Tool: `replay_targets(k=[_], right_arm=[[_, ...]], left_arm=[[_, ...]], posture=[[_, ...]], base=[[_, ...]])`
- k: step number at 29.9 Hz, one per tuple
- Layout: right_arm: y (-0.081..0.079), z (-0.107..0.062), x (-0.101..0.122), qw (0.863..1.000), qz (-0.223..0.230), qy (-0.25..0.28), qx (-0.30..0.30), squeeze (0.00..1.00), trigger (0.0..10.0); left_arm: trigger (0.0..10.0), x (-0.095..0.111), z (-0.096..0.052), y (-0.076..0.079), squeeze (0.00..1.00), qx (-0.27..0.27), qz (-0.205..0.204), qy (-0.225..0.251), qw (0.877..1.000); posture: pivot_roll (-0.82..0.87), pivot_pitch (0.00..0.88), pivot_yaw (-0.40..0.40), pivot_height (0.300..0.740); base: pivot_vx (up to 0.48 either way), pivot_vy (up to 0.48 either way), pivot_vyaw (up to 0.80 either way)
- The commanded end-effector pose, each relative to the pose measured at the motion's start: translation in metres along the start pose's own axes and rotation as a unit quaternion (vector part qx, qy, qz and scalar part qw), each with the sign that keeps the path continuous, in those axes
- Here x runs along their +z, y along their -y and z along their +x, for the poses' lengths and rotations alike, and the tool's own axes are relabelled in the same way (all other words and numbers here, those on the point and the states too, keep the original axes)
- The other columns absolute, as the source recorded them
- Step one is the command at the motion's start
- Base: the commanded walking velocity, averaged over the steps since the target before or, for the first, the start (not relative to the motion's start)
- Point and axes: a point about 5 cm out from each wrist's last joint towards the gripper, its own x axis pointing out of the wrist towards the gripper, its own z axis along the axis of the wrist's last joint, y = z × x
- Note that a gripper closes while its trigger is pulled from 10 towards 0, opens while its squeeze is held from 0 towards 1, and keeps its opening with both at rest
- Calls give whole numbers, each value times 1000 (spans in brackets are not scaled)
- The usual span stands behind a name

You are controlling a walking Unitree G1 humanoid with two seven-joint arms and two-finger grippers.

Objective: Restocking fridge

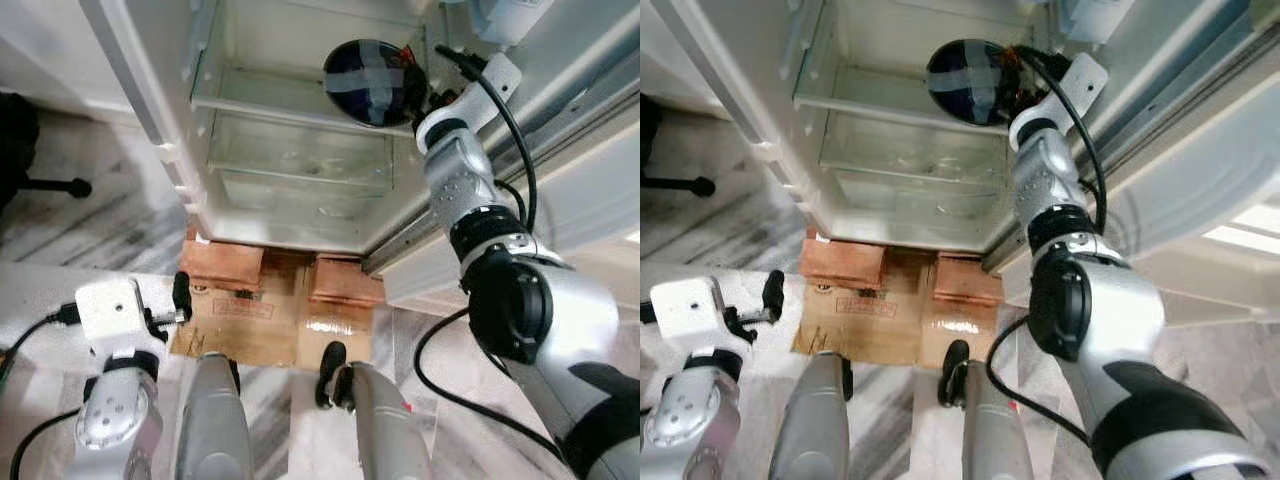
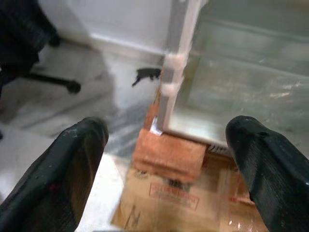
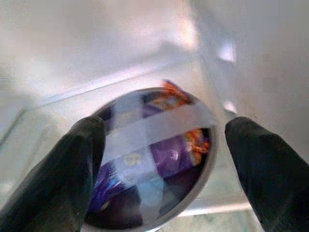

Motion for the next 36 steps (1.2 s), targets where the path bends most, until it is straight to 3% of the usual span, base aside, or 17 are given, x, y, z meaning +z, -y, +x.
replay_targets(k=[1, 5, 8, 10, 11, 14, 16, 17, 22, 25, 27, 28, 36], right_arm=[[9, -8, -10, 999, -19, -16, 46, 1000, 10000], [5, -15, -26, 993, -33, -45, 108, 1000, 10000], [-9, -30, -55, 967, -69, -100, 222, 1000, 10000], [-12, -31, -58, 964, -73, -106, 234, 1000, 10000], [-20, -35, -68, 952, -87, -123, 268, 1000, 10000], [-32, -39, -75, 935, -99, -137, 312, 1000, 10000], [-52, -43, -87, 912, -116, -157, 362, 1000, 10000], [-56, -43, -89, 907, -121, -159, 371, 1000, 10000], [-59, -45, -90, 902, -126, -158, 382, 1000, 10000], [-75, -45, -94, 894, -147, -155, 394, 1000, 10000], [-75, -45, -94, 894, -147, -155, 394, 1000, 10000], [-90, -43, -98, 891, -178, -154, 389, 1000, 10000], [-105, -38, -99, 888, -235, -154, 365, 1000, 10000]], left_arm=[[10000, -8, -1, -2, 0, 6, -2, -9, 1000], [10000, -5, -1, -3, 0, 11, -12, 9, 1000], [10000, -11, -5, -4, 0, 49, -13, 0, 999], [10000, -12, -5, -4, 0, 53, -13, -3, 998], [10000, -14, -7, -3, 0, 59, -12, -5, 998], [10000, -14, -9, -4, 0, 62, -4, -2, 998], [10000, -16, -11, -10, 0, 78, 1, -5, 997], [10000, -17, -12, -11, 0, 81, -1, -6, 997], [10000, -17, -15, -11, 0, 85, -5, -6, 996], [10000, -17, -21, -14, 0, 96, -9, -9, 995], [10000, -17, -21, -14, 0, 96, -9, -9, 995], [10000, -18, -33, -19, 0, 113, -9, -19, 993], [10000, -22, -54, -25, 0, 127, -4, -39, 991]], posture=[[218, 307, -163, 740], [217, 298, -164, 740], [214, 297, -169, 740], [214, 297, -169, 740], [214, 306, -173, 740], [215, 316, -179, 740], [217, 337, -186, 740], [217, 337, -186, 740], [218, 340, -188, 740], [227, 390, -209, 740], [227, 390, -209, 740], [239, 426, -224, 740], [251, 469, -241, 740]], base=[[0, 0, 0], [0, 0, 0], [0, 0, 0], [0, 0, 0], [0, 0, 0], [0, 0, 0], [0, 0, 0], [0, 0, 0], [0, 0, 0], [0, 0, 0], [0, 0, 0], [0, 0, 0], [0, 0, 0]])
